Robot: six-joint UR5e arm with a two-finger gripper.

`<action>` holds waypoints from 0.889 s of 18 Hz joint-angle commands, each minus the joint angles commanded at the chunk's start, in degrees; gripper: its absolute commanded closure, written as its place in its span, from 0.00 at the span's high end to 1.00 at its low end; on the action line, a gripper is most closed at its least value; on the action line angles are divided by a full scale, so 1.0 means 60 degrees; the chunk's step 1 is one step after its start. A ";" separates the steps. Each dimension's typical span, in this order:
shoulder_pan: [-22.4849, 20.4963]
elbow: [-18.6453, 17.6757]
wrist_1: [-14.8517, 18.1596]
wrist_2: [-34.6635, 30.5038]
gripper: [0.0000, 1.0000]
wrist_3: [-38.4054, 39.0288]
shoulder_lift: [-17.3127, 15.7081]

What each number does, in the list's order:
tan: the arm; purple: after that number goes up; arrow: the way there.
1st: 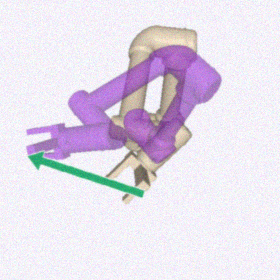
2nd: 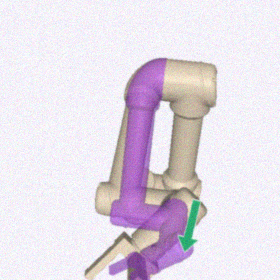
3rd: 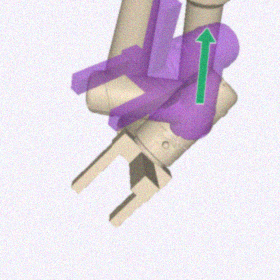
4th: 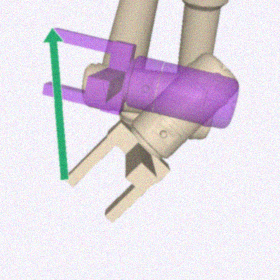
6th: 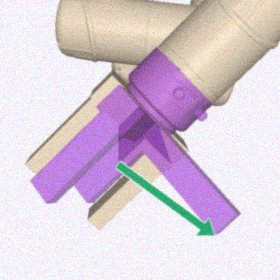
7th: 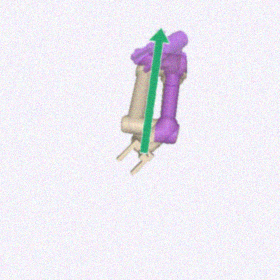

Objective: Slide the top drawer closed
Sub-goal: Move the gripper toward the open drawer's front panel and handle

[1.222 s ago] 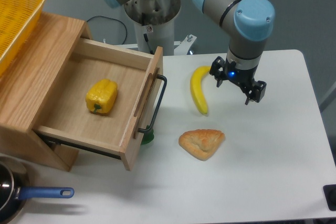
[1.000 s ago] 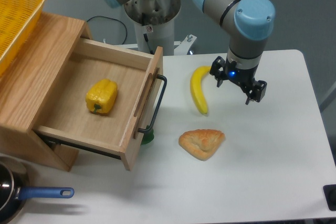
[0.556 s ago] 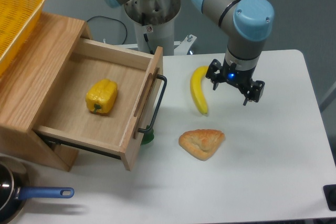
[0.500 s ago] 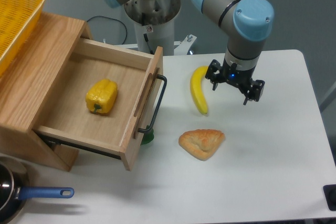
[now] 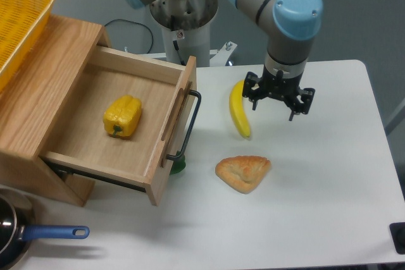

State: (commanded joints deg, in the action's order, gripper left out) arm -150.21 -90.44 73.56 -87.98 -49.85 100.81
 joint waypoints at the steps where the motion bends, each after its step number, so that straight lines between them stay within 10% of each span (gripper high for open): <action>1: 0.0103 0.0029 -0.0015 0.0015 0.45 0.0191 0.0015; 4: 0.0293 0.0088 0.0000 0.0000 0.29 0.0383 0.0000; 16: 0.1026 0.0206 -0.0015 0.0015 0.16 0.1656 0.0073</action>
State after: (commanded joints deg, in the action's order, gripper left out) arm -144.06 -89.21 73.48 -87.89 -39.91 101.25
